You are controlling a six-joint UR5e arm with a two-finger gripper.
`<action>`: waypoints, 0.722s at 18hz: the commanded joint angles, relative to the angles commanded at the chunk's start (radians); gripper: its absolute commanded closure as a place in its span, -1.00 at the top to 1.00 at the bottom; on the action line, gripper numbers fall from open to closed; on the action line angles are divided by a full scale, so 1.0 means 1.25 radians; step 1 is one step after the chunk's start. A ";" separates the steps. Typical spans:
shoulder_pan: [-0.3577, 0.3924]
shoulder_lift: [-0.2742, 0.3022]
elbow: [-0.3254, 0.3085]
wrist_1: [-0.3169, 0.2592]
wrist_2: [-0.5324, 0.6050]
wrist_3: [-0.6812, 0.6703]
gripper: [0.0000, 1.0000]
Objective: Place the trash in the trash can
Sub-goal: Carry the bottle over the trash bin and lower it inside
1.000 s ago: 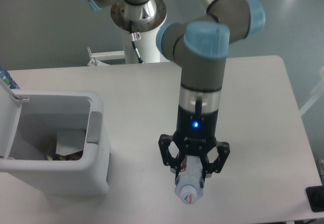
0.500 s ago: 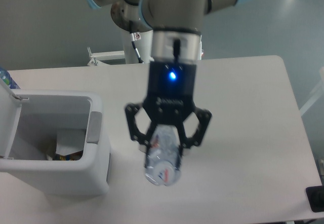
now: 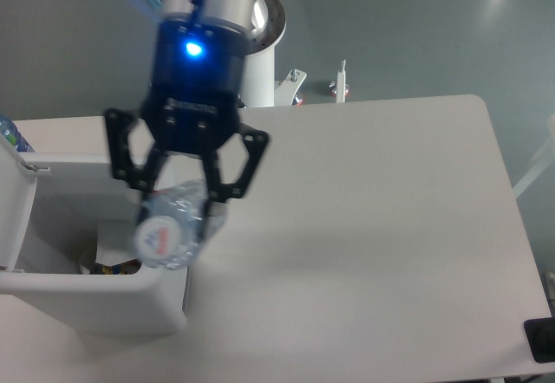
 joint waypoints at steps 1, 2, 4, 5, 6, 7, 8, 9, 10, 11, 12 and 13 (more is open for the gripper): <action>-0.018 -0.002 -0.007 0.000 0.000 0.001 0.04; -0.034 -0.004 -0.020 0.000 0.000 0.001 0.04; -0.042 -0.004 -0.050 0.000 0.000 0.001 0.04; -0.049 -0.004 -0.067 0.000 0.000 0.002 0.04; -0.060 -0.004 -0.085 0.000 0.000 0.006 0.04; -0.064 -0.005 -0.096 0.000 0.000 0.004 0.05; -0.066 -0.009 -0.098 0.000 0.000 0.001 0.07; -0.072 -0.010 -0.107 0.000 0.000 0.001 0.09; -0.074 -0.010 -0.110 0.000 0.000 0.001 0.12; -0.075 -0.011 -0.112 0.000 0.000 0.000 0.16; -0.075 -0.012 -0.117 0.000 0.000 0.001 0.20; -0.075 -0.011 -0.124 0.000 0.000 0.001 0.20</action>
